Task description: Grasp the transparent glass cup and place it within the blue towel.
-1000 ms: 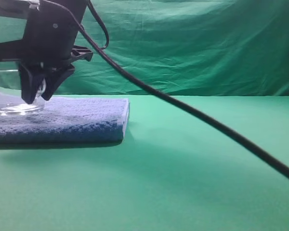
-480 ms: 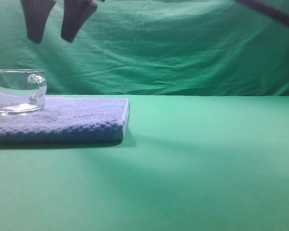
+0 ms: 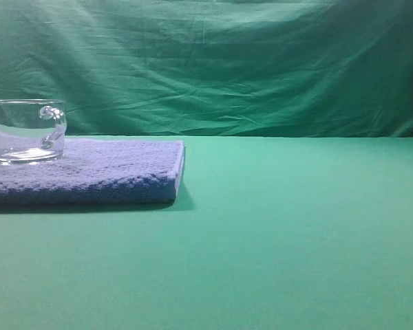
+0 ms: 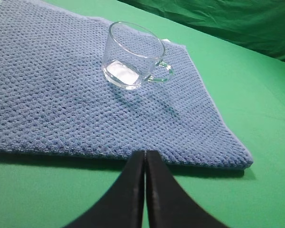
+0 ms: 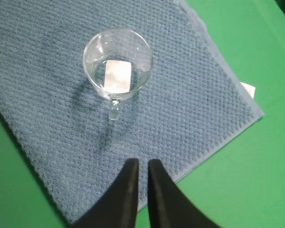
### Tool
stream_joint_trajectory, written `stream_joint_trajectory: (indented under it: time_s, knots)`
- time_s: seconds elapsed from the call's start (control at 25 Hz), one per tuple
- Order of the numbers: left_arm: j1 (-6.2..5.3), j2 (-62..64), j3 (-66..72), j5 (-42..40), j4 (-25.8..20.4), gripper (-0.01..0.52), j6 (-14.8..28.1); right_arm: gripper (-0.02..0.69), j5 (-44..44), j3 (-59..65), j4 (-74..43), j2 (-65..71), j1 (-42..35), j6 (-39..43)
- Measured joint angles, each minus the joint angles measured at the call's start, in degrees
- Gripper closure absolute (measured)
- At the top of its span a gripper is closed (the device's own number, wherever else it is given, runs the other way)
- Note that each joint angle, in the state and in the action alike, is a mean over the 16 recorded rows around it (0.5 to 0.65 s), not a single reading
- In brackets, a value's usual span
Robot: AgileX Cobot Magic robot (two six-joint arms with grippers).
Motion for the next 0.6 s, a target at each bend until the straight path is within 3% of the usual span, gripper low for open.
stream_joint_trajectory:
  time_s: [0.32, 0.6]
  knots:
    - [0.00, 0.00, 0.00, 0.00, 0.00, 0.514, 0.00, 0.592, 0.06, 5.48, -1.50, -8.80, -1.05, 7.14]
    - [0.00, 0.00, 0.00, 0.00, 0.00, 0.514, 0.00, 0.592, -3.21, 19.18, -4.02, -21.33, -1.84, 11.82]
